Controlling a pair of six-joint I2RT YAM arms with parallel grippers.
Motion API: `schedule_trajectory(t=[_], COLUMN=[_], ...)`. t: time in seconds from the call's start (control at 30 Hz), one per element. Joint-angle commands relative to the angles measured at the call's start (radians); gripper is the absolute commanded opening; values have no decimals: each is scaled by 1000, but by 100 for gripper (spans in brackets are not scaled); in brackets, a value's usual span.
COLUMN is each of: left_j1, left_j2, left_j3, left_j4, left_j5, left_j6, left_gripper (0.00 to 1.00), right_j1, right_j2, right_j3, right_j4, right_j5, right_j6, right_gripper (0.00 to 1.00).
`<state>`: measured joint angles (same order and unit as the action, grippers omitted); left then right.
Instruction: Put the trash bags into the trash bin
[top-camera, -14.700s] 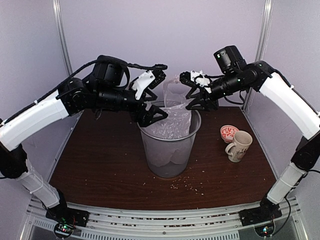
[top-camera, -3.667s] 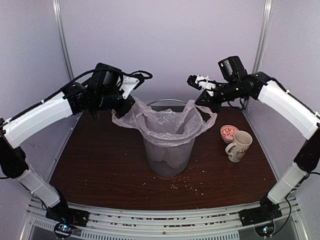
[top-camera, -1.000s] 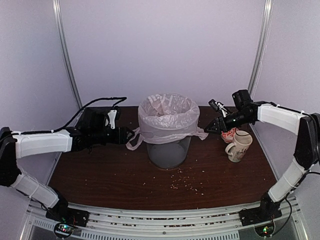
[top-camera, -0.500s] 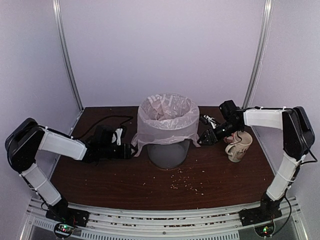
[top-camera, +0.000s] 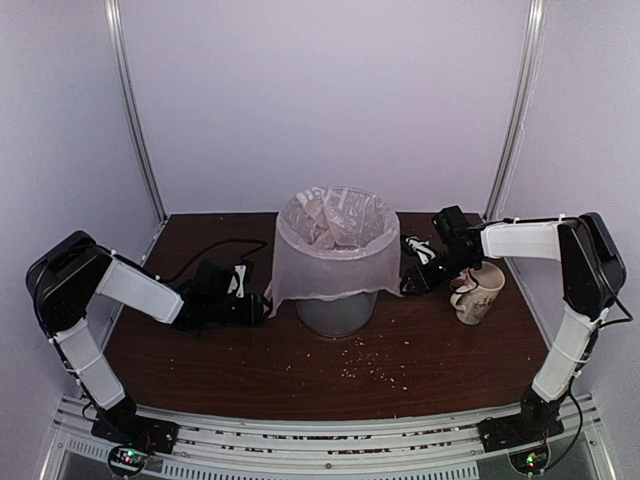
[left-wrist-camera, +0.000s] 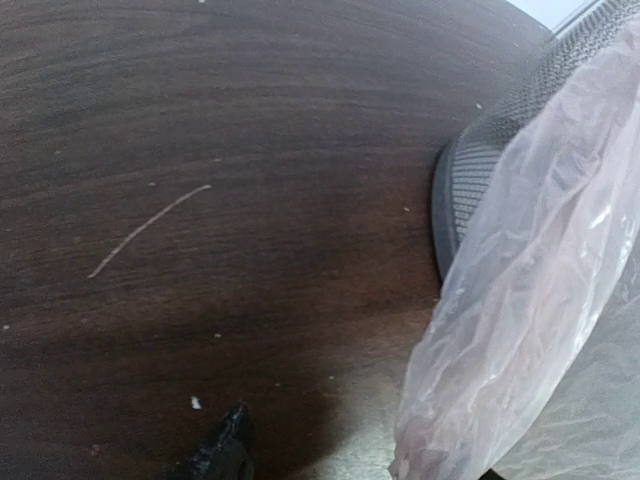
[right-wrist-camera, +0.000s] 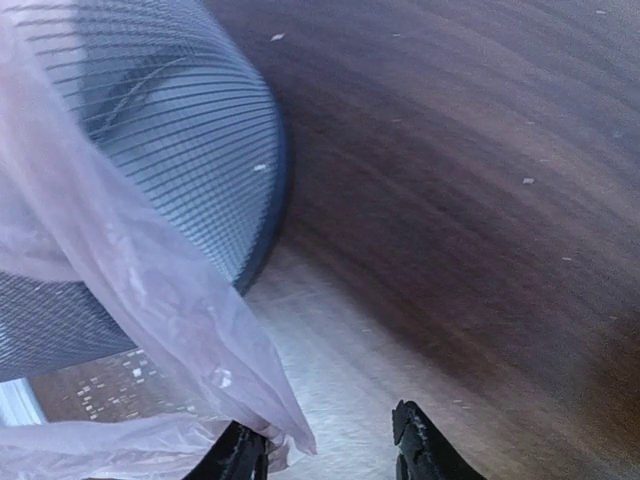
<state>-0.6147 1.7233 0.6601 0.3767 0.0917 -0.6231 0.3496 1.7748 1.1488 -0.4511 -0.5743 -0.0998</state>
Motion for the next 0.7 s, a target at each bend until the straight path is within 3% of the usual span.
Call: schedule_trajectory(t=[0.0,0.23,0.4,0.67], left_j1=[9,9,8,49], left_j2=[-64,-204,-321,-450], left_j3=[-3,-30,14,115], left_j4=[-16,38,-112,-319], left_j5=[-87,67,169,-83], left_j6=[27,163,260,263], left_gripper=[56,62,66,69], right_j1=[4,5,5,3], right_j2=[-40,-170,-276,-376], right_j3=[-19,-14,52,107], right_j4=[40,0,-147,-228], right_j5=[170,31,-9,52], right_j6=[23,-65,-114,-138], right_gripper=[44,50,57,58])
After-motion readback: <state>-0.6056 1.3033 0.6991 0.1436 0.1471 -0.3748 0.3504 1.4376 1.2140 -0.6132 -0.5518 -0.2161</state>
